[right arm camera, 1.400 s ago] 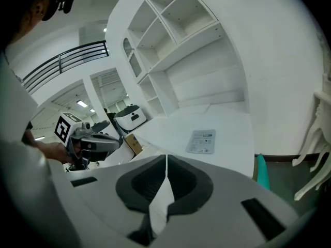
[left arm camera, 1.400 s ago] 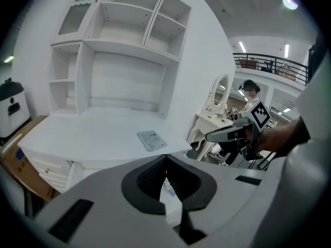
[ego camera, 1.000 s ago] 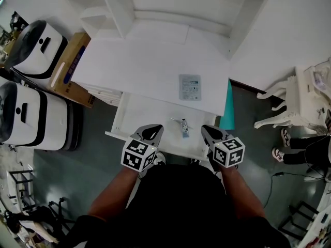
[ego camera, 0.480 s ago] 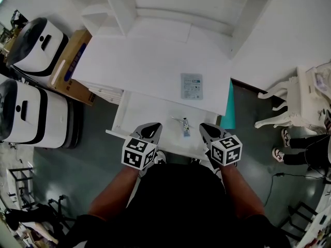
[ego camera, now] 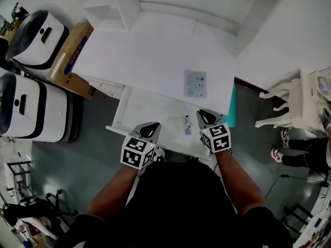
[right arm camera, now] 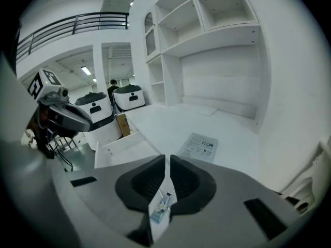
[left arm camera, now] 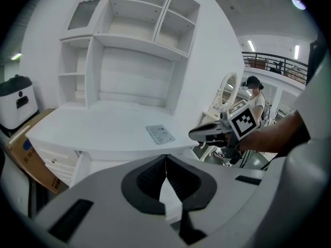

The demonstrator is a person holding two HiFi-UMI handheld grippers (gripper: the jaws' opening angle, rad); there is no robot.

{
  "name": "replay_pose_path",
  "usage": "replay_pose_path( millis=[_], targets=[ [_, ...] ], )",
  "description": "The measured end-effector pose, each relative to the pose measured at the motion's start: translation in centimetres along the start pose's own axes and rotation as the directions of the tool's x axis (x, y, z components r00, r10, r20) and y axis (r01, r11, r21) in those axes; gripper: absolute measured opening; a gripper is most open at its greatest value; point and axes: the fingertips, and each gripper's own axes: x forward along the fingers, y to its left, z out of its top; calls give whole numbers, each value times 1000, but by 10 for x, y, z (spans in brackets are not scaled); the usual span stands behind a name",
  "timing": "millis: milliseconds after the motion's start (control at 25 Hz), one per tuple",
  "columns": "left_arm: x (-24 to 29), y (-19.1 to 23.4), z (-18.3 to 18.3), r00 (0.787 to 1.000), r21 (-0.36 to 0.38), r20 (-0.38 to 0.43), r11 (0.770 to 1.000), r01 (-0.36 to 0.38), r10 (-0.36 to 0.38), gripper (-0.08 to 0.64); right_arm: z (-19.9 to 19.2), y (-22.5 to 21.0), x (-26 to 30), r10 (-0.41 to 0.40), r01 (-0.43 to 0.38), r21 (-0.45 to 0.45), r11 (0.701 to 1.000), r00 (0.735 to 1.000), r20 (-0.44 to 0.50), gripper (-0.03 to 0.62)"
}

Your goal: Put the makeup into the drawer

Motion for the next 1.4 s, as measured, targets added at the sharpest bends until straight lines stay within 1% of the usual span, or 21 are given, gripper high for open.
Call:
replay_pose_path(
  millis=[120,280,360,440,520,600,720,800,880,1080,1200,1320,1400],
  targets=[
    [-1,5,-2,1000,-13,-4,1000,-6,6,11,2,1,29,-13,12,-65,998,1000,-22,34],
    [-2,12,-7,1000,-32,-12,999,-16,16,11,1,1,70,-37,25,-168,985,997,-66,35],
    [-3,16,-9,1000,-39,-17,999,-22,21,11,-2,-1,90,-49,26,-211,977,994,-100,55],
    [-4,20,-10,999,-48,-20,998,-28,27,11,-6,-5,108,-62,29,-235,972,989,-133,79],
    [-5,22,-12,999,-58,-23,998,-33,32,11,-7,-9,122,-79,39,-254,966,985,-152,83],
    [-5,25,-16,999,-66,-28,997,-37,35,11,-9,-12,133,-101,49,-294,955,981,-165,84],
    [-6,29,-22,998,-84,-38,995,-45,42,11,-13,-13,146,-129,49,-376,925,973,-192,87],
    [-7,31,-24,998,-93,-42,994,-49,46,11,-19,-15,153,-146,45,-415,909,966,-214,90],
    [-7,34,-24,998,-99,-44,994,-54,50,11,-23,-18,157,-157,43,-435,900,961,-229,92],
    [-9,39,-27,997,-107,-46,992,-64,59,11,-24,-19,157,-172,57,-460,886,962,-213,94],
    [-8,38,-28,997,-107,-45,992,-60,55,11,-24,-24,156,-188,77,-445,892,960,-210,94],
    [-7,37,-26,998,-106,-47,993,-55,50,11,-22,-25,158,-178,64,-450,891,960,-216,94],
    [-5,36,-25,998,-105,-47,993,-51,46,11,-23,-25,158,-167,53,-437,898,959,-227,92]
  ],
)
